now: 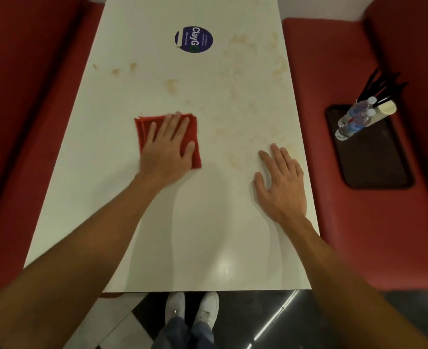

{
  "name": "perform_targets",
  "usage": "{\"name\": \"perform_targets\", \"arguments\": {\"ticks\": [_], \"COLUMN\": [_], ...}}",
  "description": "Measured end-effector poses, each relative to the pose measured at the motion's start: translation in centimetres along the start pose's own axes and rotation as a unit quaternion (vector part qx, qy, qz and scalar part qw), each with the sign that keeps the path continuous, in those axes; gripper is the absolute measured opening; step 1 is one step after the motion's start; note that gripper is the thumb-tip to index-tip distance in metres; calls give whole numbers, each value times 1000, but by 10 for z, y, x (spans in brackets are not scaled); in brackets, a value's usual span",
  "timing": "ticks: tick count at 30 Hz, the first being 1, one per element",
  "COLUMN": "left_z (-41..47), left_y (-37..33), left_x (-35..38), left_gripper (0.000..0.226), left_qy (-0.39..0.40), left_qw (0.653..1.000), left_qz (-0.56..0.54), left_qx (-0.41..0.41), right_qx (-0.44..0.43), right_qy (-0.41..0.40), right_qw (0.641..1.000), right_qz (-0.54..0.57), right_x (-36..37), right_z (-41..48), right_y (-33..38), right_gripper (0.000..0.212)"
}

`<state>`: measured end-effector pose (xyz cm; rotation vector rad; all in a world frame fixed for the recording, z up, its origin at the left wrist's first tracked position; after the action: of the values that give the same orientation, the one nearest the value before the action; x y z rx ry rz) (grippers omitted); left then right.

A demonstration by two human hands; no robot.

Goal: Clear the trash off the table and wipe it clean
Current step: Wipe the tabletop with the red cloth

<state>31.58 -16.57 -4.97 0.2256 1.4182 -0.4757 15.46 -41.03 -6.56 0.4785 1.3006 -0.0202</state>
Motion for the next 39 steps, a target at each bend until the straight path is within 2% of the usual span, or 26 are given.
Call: {"name": "perform_targets", "arguments": {"ticks": [3,4,6,9,12,15,18,21,24,27,29,32,34,36,39], "left_z": [55,60,41,-6,19,59,31,-16,7,35,21,-35,-72,-91,-74], "left_y": [-5,-23,-60,-48,-3,-13,-66,-55,-19,-35,-75,-120,-123,-109,-80], "left_x": [10,9,10,9,5,13,12,8,6,15,17,11,6,4,3], "left_gripper": [72,71,69,66,68,72,69,64,66,70,71,69,68,67,68], "left_qy": [9,8,12,14,4,10,15,10,8,19,15,4,21,22,-4], "left_qw": [997,998,1000,995,999,1000,999,994,999,999,999,1000,999,999,995], "left_qz": [-1,1,-5,-28,0,-4,-10,-19,0,3,7,-15,-28,-22,2], "left_qx": [-74,-63,17,96,35,-28,41,110,45,-43,-50,-6,5,-8,-99], "right_qx": [-2,-2,-2,-5,-3,-6,-9,-10,-5,-3,-2,26,24,5,-19], "right_qy": [-7,-8,-7,-9,-13,-18,-21,-19,-16,-10,-9,-43,-55,-29,15], "right_qw": [1000,1000,1000,1000,1000,1000,1000,1000,1000,1000,997,980,986,995,997], "right_qz": [-4,-2,0,5,8,8,7,14,20,27,70,192,155,92,68], "right_x": [0,-1,-2,-3,-3,-3,-4,-4,-3,-2,-4,-20,-28,-25,-13], "right_z": [0,1,0,1,2,1,1,0,0,0,-1,5,12,20,20], "right_y": [1,1,1,2,2,2,2,2,2,0,-2,-16,-32,-46,-53], "right_gripper": [56,56,57,57,57,57,57,57,57,57,57,57,57,60,61]}}
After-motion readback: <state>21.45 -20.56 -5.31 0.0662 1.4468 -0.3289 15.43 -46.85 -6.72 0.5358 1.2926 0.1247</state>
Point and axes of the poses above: each hand's wrist, its own z-axis towards the middle knuckle, its own x-axis out of the palm, y = z × x, the point moved 7 cm from there along z, towards the middle knuckle, and after that the axes turned 5 degrees about -y, right-handed, at the moved point
